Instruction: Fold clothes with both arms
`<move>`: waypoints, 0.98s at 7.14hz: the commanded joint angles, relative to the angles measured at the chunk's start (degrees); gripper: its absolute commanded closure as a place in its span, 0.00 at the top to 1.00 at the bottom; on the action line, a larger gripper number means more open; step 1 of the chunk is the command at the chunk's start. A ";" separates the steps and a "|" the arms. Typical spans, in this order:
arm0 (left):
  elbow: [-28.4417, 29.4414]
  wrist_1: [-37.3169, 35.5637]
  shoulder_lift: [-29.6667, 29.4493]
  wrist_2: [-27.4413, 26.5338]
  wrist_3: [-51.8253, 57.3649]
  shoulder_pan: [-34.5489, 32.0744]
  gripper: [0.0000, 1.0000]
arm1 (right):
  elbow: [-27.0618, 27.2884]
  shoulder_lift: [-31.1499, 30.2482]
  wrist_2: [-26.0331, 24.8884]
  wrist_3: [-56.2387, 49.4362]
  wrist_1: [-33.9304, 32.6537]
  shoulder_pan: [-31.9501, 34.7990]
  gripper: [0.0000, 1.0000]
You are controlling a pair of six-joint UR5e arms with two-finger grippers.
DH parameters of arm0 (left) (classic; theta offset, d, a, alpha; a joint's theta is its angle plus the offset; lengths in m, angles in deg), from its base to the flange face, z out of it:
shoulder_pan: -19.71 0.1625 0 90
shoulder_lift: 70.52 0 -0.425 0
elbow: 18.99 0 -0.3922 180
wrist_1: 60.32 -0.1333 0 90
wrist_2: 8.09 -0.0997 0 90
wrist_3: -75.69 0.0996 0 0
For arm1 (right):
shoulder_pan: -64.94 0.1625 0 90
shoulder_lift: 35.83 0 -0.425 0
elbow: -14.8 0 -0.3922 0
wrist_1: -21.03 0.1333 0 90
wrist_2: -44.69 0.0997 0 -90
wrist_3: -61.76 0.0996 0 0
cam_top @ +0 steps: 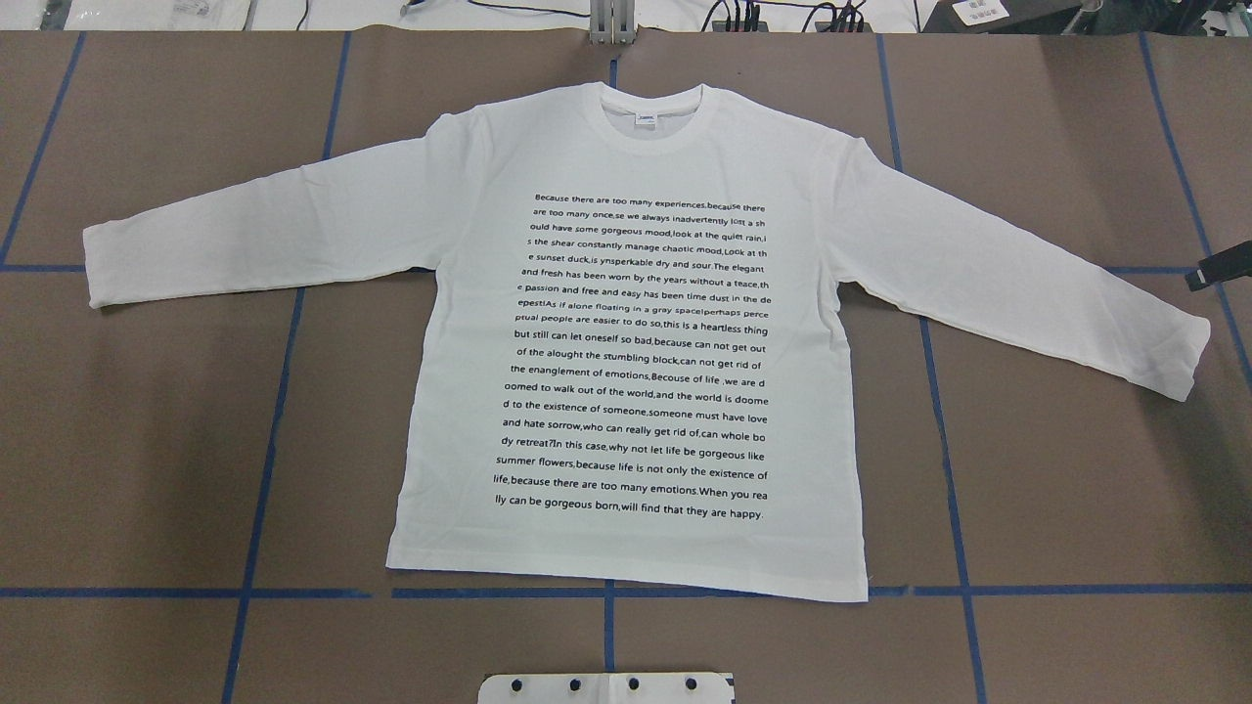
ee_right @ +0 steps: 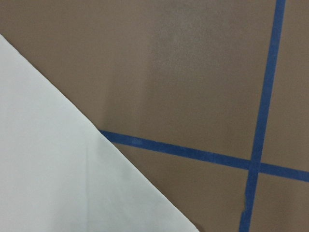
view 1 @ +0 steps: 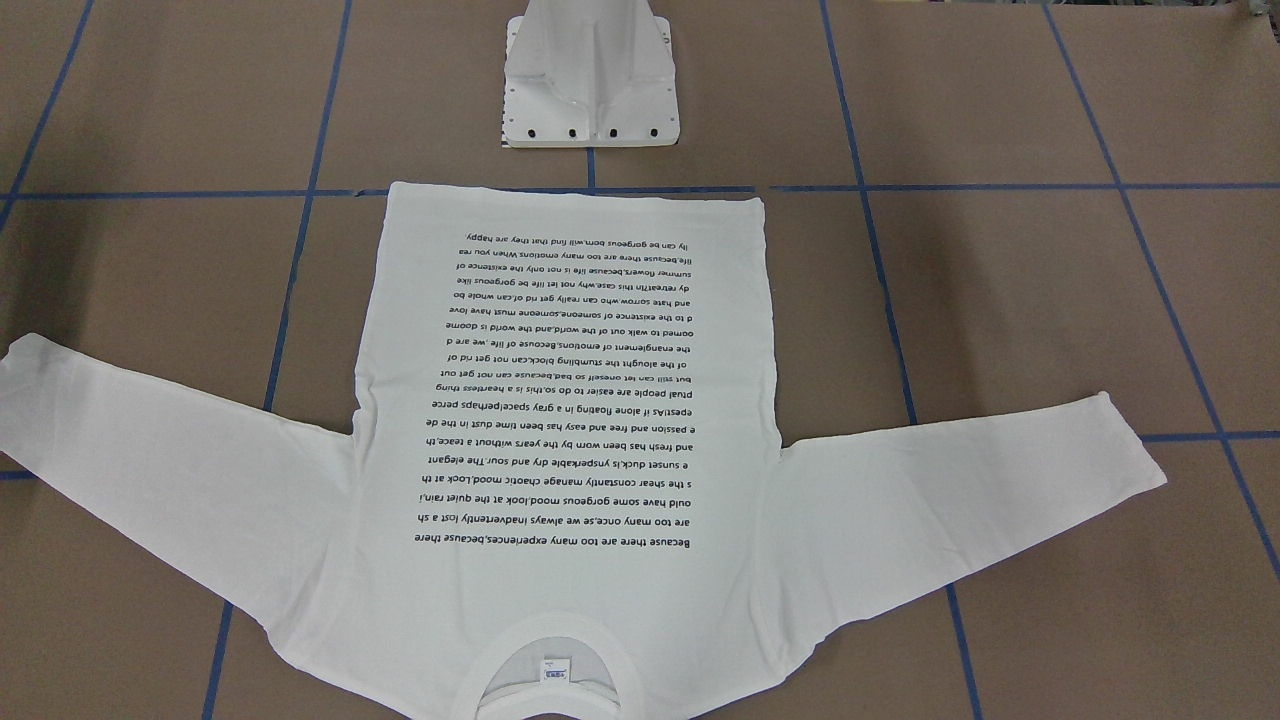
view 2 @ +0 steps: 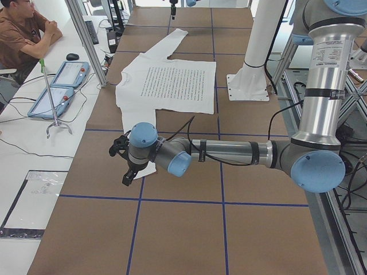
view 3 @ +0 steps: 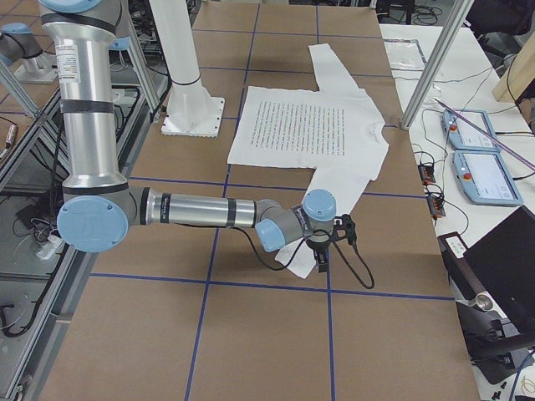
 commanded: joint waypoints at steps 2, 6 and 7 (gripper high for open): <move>-0.19 0.06 0.03 0.11 0.05 0.07 1.00 | -3.88 0.00 -0.06 0.17 1.23 -2.13 1.00; -0.10 0.06 -0.06 0.11 0.14 0.07 1.00 | -5.81 0.08 -0.32 0.26 1.14 -4.33 0.99; -0.01 0.06 -0.15 0.11 0.14 0.07 1.00 | -7.39 0.43 -0.32 0.00 1.22 -4.42 0.98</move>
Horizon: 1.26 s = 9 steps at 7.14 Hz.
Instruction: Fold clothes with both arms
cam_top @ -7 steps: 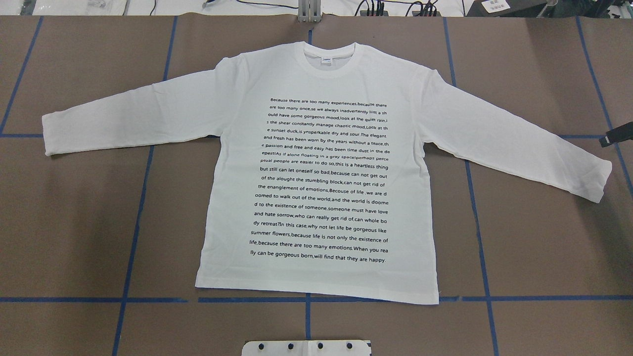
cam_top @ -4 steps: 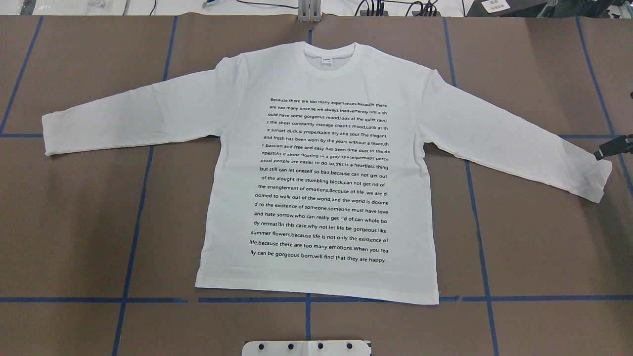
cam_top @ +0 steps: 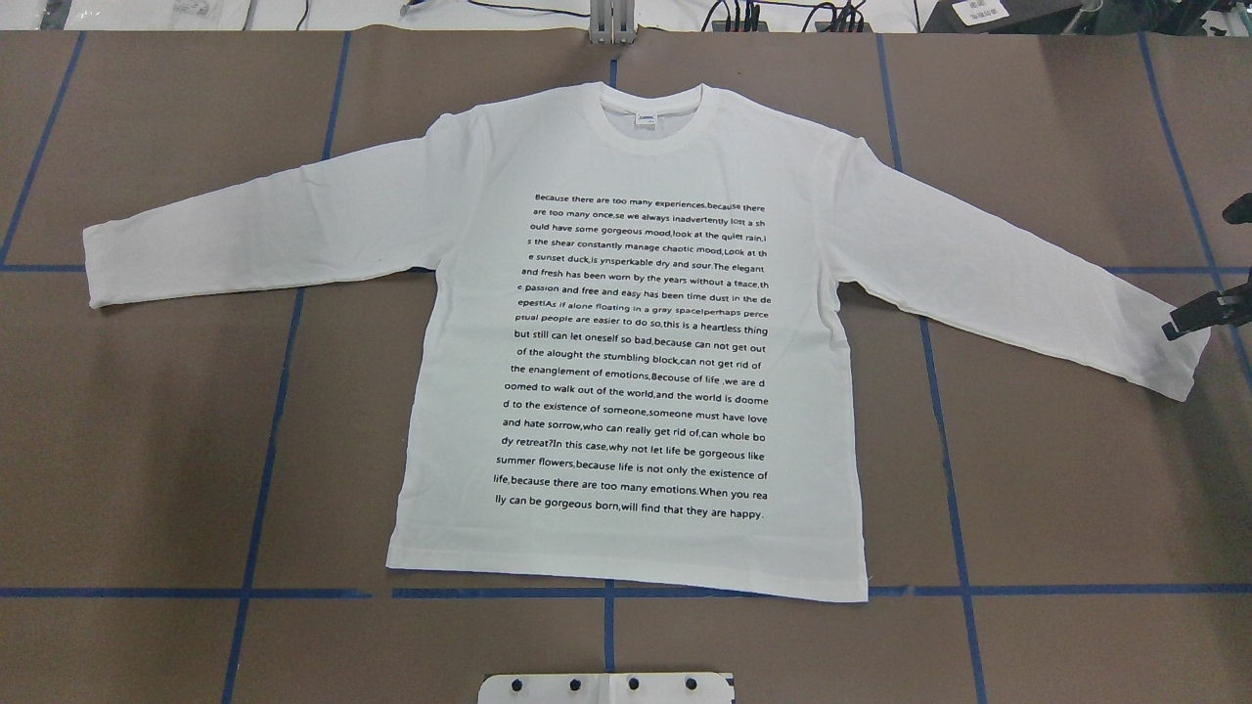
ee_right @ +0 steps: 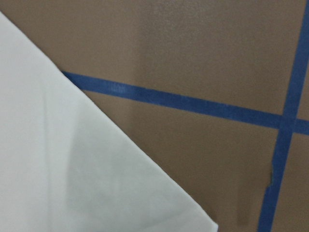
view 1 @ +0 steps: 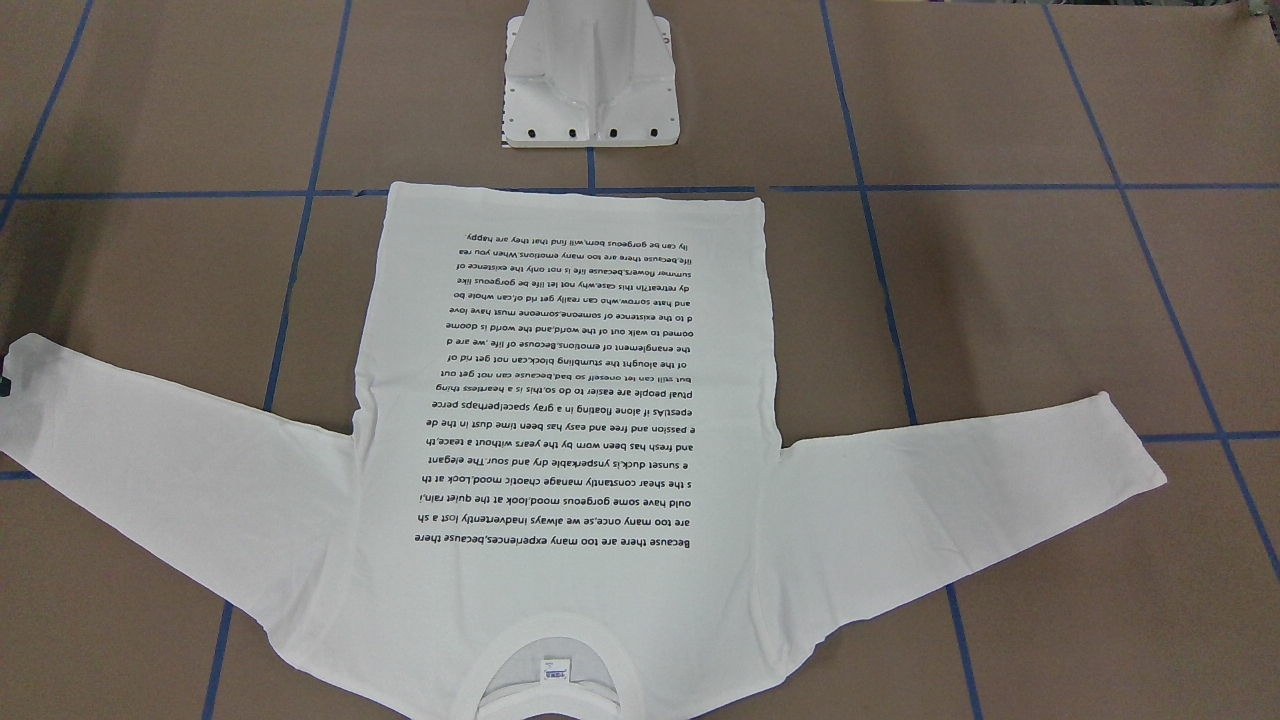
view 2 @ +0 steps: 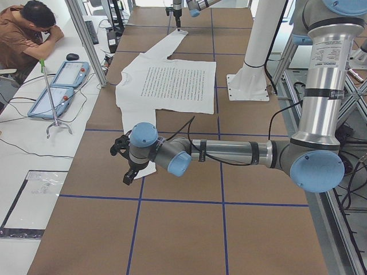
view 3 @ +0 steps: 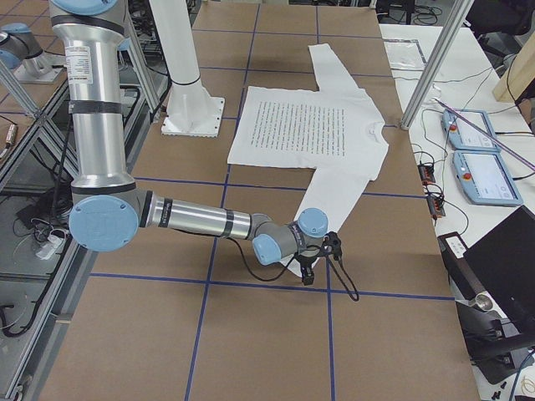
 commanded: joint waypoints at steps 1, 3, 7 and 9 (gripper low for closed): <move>0.10 0.09 -0.10 0.00 0.09 0.00 1.00 | -2.37 0.65 -0.04 -0.39 -0.02 -0.13 0.93; 0.45 0.09 -0.18 0.00 0.09 0.00 1.00 | -1.68 0.66 0.14 -0.04 0.07 -0.13 0.72; 0.54 0.00 -0.36 0.00 0.09 0.00 1.00 | -1.15 0.74 0.49 -0.39 0.16 -0.04 0.32; 0.28 0.09 -0.36 0.00 0.00 0.00 1.00 | 1.22 0.57 0.31 -0.21 -0.19 0.05 0.26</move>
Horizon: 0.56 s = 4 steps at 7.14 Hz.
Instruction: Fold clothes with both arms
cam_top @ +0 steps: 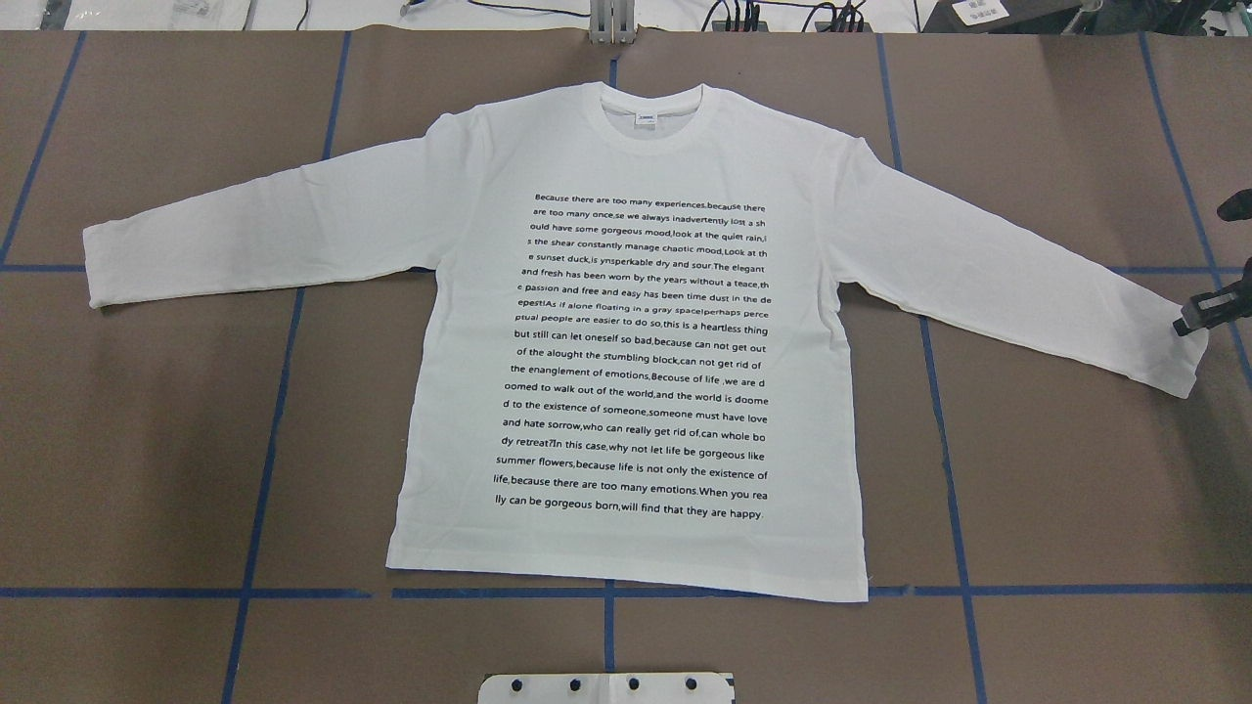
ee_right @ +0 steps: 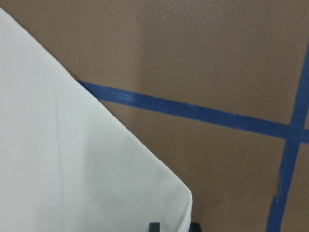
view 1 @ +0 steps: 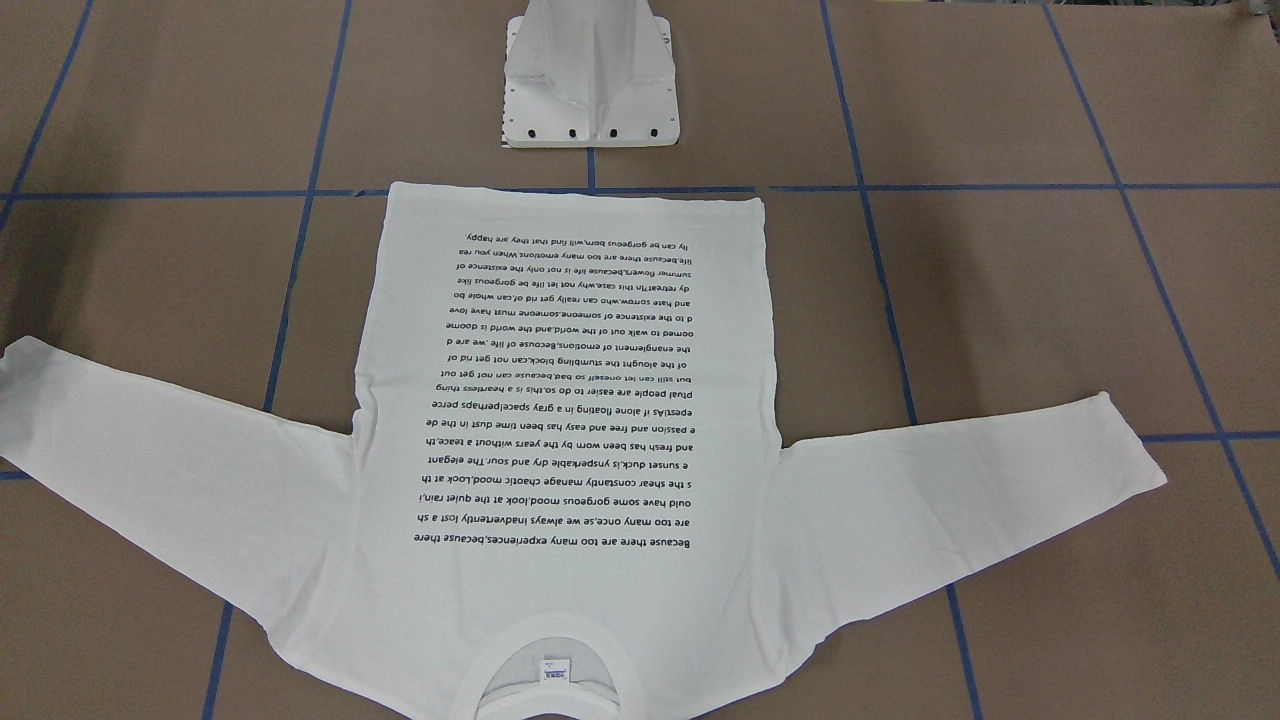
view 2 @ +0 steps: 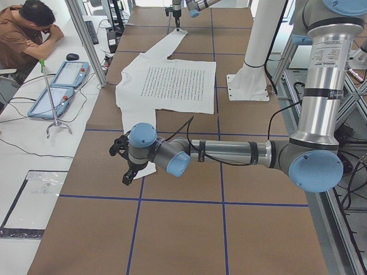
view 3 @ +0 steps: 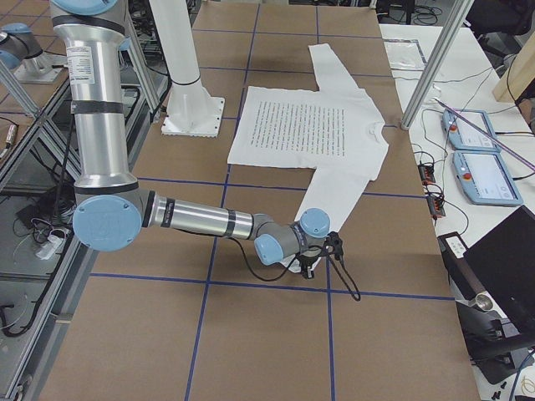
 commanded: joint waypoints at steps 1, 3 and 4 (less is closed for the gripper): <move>-0.20 0.02 -0.01 0.00 -0.07 0.00 1.00 | 0.95 0.04 -0.18 0.04 -0.11 0.03 0.17; -0.29 -0.07 -0.01 0.00 -0.15 0.00 1.00 | 0.96 -0.14 -0.62 0.04 -0.20 0.03 0.10; -0.20 0.02 -0.01 0.00 -0.16 0.00 1.00 | 0.95 -0.57 -0.71 0.04 -0.20 0.03 0.10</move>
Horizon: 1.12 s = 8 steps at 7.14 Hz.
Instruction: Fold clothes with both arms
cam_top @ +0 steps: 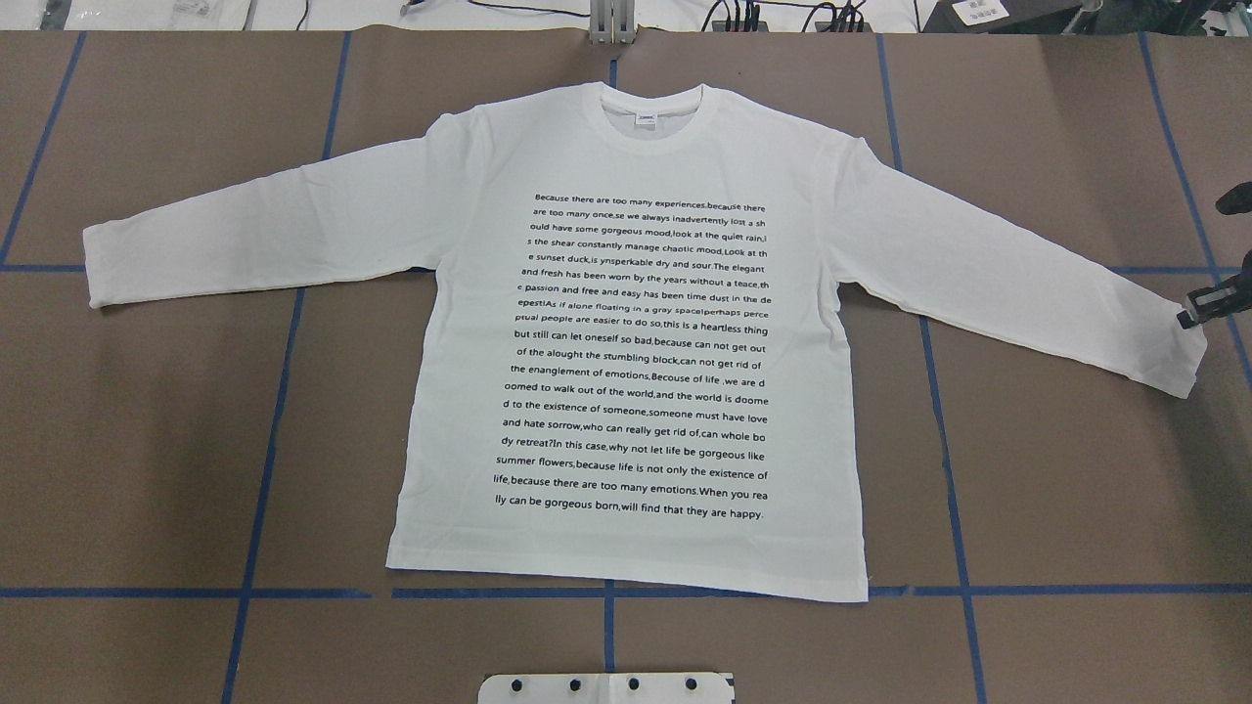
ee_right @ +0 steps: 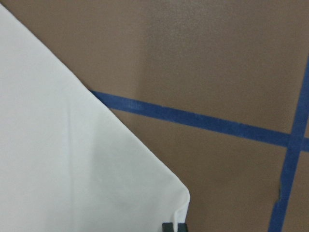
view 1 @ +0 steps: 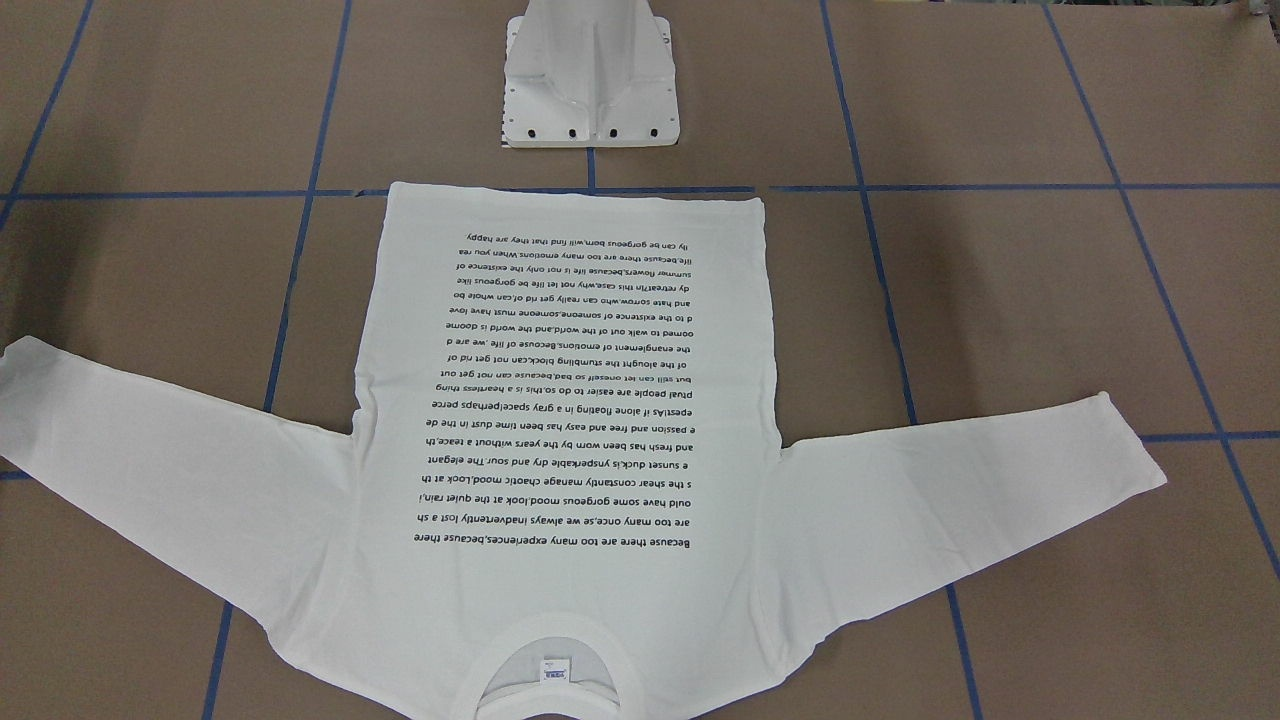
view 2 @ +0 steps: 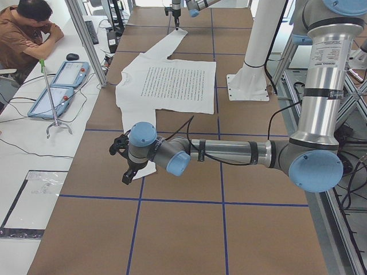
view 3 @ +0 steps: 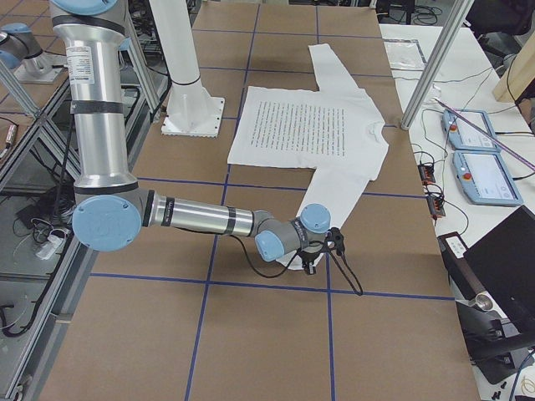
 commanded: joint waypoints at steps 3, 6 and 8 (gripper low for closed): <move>0.05 -0.05 0.00 0.00 -0.03 0.00 1.00 | 4.46 -1.26 0.27 0.17 0.52 0.00 0.00; 0.40 0.04 0.00 0.00 0.15 0.00 1.00 | 12.63 0.57 6.95 10.29 0.43 -0.09 0.00; 0.23 0.04 0.17 0.00 0.23 0.00 1.00 | 15.82 8.96 7.92 33.02 -0.27 -1.31 0.00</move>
